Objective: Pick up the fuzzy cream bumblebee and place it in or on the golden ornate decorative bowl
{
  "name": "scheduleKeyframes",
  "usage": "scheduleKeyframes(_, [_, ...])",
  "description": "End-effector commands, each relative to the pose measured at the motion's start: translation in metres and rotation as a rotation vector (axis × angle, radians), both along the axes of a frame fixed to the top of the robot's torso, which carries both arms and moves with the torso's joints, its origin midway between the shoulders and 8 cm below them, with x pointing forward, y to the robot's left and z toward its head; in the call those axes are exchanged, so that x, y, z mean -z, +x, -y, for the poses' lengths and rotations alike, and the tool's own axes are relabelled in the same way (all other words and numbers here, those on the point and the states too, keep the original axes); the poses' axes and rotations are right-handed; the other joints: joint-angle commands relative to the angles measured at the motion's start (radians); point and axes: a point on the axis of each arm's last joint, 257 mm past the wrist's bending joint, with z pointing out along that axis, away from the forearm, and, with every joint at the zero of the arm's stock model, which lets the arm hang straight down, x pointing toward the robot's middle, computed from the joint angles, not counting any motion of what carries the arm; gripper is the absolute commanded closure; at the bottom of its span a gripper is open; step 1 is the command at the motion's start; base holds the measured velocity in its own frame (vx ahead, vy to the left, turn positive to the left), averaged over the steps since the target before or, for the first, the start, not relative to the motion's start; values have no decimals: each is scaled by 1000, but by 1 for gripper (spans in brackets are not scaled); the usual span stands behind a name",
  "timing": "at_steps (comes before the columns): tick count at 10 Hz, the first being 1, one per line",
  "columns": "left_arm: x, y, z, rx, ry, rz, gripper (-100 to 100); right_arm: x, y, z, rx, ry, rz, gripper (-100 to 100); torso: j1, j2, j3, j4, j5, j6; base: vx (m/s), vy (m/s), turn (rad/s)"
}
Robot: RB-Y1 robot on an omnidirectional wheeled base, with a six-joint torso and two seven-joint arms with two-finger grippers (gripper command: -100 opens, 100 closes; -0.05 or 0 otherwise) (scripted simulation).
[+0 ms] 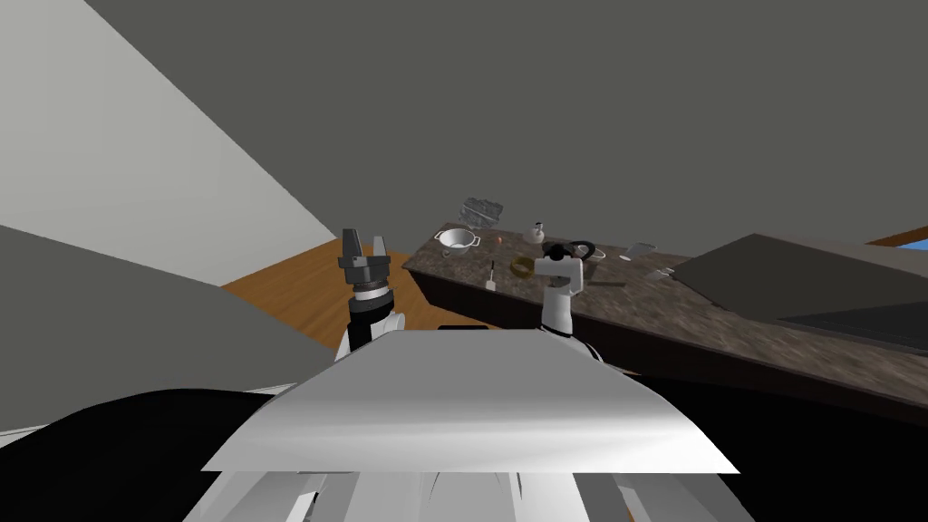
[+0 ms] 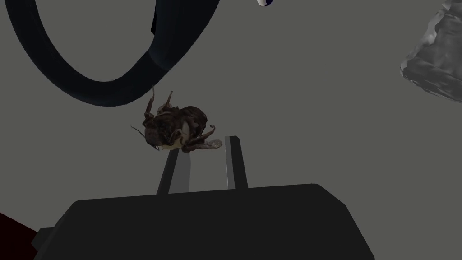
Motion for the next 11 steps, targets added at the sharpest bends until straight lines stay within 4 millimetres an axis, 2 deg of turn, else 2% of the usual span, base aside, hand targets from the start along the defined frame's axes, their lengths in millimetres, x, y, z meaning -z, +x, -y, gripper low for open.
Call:
scheduleKeyframes(1, [0, 0, 0, 0, 0, 0, 0, 4, -5, 6, 30, 42, -3, 100, 0, 0, 0, 0, 0, 0, -45, -63, 121])
scheduleKeyframes(8, [0, 0, 0, 0, 0, 0, 0, 45, -28, 14, 137, 235, -35, 100, 4, -4, -2, -1, 1, 0, -10, -31, 136])
scheduleKeyframes(11, [0, 0, 0, 0, 0, 0, 0, 78, -43, 8, 182, 342, -62, 100, 6, -6, -3, -1, 0, -1, 34, 3, 124])
